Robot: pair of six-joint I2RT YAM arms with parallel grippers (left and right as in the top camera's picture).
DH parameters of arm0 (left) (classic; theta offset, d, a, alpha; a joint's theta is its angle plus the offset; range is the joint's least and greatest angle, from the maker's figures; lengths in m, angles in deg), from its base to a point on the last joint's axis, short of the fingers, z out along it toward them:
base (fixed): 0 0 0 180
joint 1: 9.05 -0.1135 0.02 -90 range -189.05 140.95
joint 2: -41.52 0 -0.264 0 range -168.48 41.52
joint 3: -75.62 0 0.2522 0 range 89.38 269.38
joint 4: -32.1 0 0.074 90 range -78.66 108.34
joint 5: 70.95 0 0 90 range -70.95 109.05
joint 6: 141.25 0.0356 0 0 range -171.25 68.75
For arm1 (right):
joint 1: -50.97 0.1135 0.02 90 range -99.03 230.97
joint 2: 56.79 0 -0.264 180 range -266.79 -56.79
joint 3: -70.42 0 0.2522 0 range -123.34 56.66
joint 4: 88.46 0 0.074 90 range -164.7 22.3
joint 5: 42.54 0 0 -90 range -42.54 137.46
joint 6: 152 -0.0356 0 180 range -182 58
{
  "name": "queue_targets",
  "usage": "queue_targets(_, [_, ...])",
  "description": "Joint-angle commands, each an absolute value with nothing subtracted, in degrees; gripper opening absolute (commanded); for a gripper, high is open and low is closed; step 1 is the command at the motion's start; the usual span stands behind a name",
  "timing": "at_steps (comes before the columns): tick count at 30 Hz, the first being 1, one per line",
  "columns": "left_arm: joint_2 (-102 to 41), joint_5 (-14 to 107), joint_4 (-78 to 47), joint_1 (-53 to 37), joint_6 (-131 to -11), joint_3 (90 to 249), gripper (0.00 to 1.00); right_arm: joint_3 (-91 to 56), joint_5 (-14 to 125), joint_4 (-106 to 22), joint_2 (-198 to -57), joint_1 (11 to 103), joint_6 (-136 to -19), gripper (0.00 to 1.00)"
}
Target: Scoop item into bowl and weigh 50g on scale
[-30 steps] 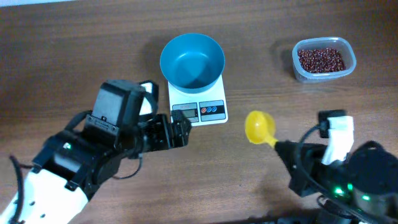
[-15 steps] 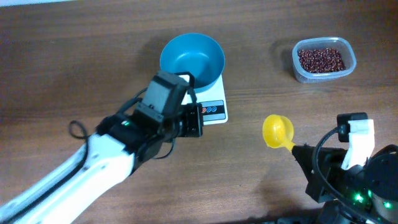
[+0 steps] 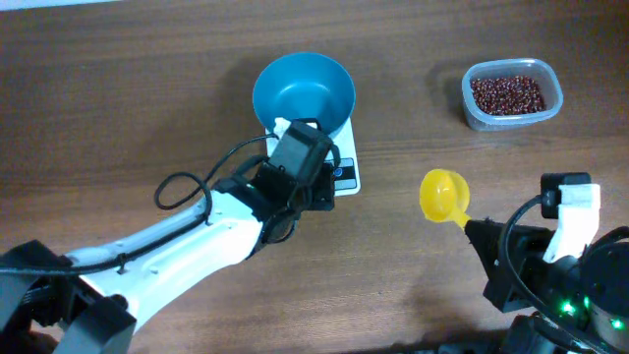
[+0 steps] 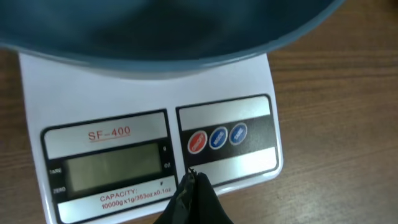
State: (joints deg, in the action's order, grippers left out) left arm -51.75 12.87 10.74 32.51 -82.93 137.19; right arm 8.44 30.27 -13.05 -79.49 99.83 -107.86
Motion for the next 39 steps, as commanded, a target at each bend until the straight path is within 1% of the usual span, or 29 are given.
queue_targets(1, [-52.9,7.2,12.1,34.1,-82.4,137.6,0.0,7.2,28.5,-13.9,-79.4,100.1,-107.2,0.04])
queue_targets(9, [-56.1,7.2,17.6,34.4,-82.4,137.6,0.0,7.2,28.6,-14.1,-79.4,100.1,-107.2,0.04])
queue_targets(27, [-59.1,6.0,20.6,34.5,-82.4,137.6,0.0,7.2,28.5,-14.1,-79.4,100.1,-107.2,0.04])
queue_targets(33, [-59.2,6.7,21.0,34.5,-82.4,137.6,0.0,7.2,28.5,-14.1,-79.4,100.1,-107.2,0.04])
queue_targets(39, [-62.7,8.8,21.3,34.5,-82.5,137.6,0.0,7.2,28.5,-14.1,-79.4,100.1,-107.2,0.04])
